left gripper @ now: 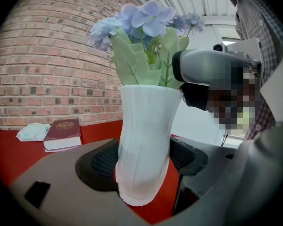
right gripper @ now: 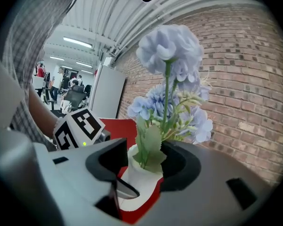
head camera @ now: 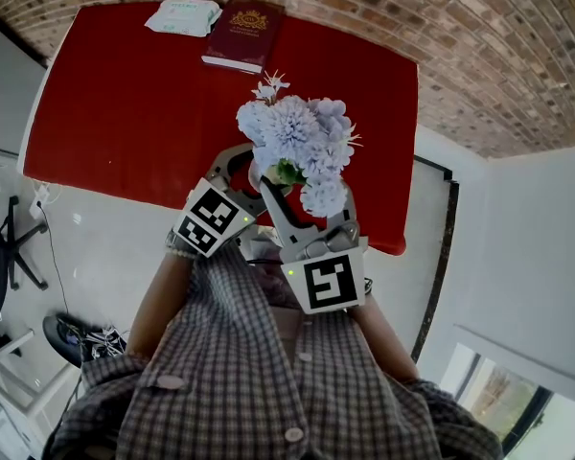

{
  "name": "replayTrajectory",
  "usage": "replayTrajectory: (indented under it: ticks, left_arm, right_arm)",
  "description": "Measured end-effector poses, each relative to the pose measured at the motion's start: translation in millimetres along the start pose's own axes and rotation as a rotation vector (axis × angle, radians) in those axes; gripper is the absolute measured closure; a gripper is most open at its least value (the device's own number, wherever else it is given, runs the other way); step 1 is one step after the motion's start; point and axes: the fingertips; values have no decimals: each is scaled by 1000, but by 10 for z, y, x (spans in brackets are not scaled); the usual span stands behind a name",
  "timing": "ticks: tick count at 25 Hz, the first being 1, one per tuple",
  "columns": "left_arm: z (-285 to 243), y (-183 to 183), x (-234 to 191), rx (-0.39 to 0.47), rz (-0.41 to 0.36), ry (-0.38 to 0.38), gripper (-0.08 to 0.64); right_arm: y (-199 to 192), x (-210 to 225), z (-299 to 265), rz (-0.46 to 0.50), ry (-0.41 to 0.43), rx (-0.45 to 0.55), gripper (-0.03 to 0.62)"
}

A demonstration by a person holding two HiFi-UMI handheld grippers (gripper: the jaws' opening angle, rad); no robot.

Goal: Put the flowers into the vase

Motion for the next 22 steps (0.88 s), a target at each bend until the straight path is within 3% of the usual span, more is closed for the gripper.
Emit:
replayTrajectory:
  ticks: [11, 22]
  left_arm:
    - [19, -10, -12, 1, 7, -6, 216]
    - [14, -28, 15, -3, -23, -55, 218]
  right_arm:
    - [-131, 78, 211, -27, -44, -37, 376]
    - [-509, 136, 276, -155, -77, -123, 376]
Point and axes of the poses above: the fingertips, and each gripper's own axes: z backward along the fingers, x to its right, y out of its top, and after that the axes turned 10 degrees about -y, right-handed
